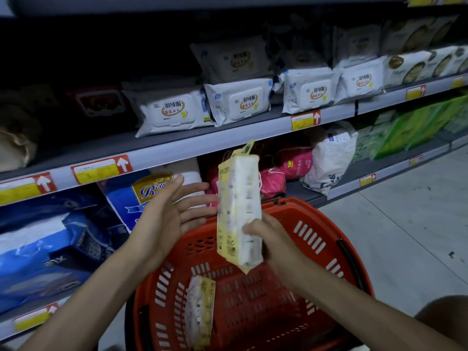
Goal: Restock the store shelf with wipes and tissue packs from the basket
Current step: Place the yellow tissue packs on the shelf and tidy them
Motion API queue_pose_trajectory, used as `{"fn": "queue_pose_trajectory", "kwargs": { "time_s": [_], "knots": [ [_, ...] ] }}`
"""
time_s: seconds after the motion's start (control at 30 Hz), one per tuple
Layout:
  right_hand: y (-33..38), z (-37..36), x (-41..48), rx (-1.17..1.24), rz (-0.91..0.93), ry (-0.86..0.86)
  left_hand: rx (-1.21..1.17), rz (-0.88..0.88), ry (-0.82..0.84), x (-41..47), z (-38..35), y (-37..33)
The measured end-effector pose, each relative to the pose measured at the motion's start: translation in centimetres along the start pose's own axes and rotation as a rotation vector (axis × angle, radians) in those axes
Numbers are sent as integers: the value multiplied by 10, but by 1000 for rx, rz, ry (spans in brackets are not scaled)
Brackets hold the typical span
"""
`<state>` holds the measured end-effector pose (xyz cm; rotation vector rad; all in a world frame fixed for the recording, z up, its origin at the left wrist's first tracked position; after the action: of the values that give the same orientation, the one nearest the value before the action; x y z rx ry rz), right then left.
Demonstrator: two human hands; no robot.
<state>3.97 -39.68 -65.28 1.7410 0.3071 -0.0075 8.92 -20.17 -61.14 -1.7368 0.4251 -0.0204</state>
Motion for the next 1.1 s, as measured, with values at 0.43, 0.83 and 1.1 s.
{"fn": "queue_pose_trajectory", "kwargs": {
  "time_s": [0.43,0.83,1.1],
  "knots": [
    [76,5,3,495,197,136,490,-363,-5,-39,-42,-56],
    [172,-15,-5,313,234,143,253,-241,35,-42,-81,-135],
    [267,-20,7,-248,494,-166,247,-465,-132,-35,-81,-211]
  ]
}}
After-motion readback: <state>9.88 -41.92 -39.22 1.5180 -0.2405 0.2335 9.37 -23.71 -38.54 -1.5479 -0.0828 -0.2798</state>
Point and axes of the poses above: each hand's wrist, its own x-axis towards the middle knuckle, its own z-axis out of the back of the hand, y = z × x, the point moved 4 cm from there along x, towards the middle knuckle, and after that the axes turned 3 degrees about y, right-handed, at the moved point
